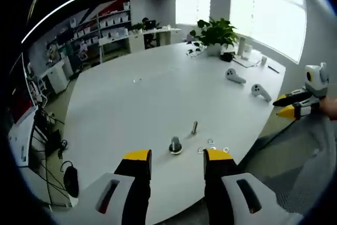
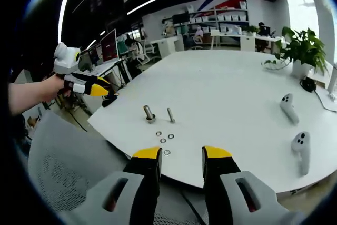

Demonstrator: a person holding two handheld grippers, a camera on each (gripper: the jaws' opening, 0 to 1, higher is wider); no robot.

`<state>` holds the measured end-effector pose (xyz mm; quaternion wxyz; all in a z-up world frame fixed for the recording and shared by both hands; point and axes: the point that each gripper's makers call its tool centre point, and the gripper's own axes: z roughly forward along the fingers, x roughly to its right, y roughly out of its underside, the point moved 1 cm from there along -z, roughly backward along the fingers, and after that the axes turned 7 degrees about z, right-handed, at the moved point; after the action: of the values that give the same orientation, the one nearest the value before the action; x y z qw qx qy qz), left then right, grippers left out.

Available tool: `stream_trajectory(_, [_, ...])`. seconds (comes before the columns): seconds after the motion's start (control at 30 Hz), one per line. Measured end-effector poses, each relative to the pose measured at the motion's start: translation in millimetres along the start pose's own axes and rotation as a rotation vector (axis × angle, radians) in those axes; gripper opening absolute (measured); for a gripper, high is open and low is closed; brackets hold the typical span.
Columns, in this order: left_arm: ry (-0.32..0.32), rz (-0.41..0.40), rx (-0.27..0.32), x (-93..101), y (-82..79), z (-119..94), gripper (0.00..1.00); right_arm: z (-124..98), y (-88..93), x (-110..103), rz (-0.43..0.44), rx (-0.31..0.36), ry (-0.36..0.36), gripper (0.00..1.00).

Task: Place the washer onto the threaded stud by aligning its center hole with the stud, sliding it down to the base, and recovering from edge contact or off-axis alignment until the washer reaches the visible bottom stop.

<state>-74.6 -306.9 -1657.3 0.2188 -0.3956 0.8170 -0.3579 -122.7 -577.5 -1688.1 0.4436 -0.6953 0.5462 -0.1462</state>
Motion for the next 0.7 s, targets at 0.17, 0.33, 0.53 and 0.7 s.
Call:
stream_trajectory(0.17, [0.013,-0.020,0.060,9.9,-0.5,-23,0.39,1,1.1,-1,0.002,-0.008,-0.004,0.32])
stream_trajectory(0.33, [0.015,0.000,0.115,15.5,-1.2,-36,0.39,-1,-1.3,2,0.010,0.008,0.014,0.32])
stream_trajectory(0.53, [0.026,-0.027,0.144,14.3,8.1,-47,0.36,-1,-1.5,8,0.023,0.009,0.048,0.32])
stream_trajectory(0.7, [0.017,-0.073,0.164,8.3,17.0,-52,0.35,-1,1.4,10,0.029,-0.008,0.061,0.32])
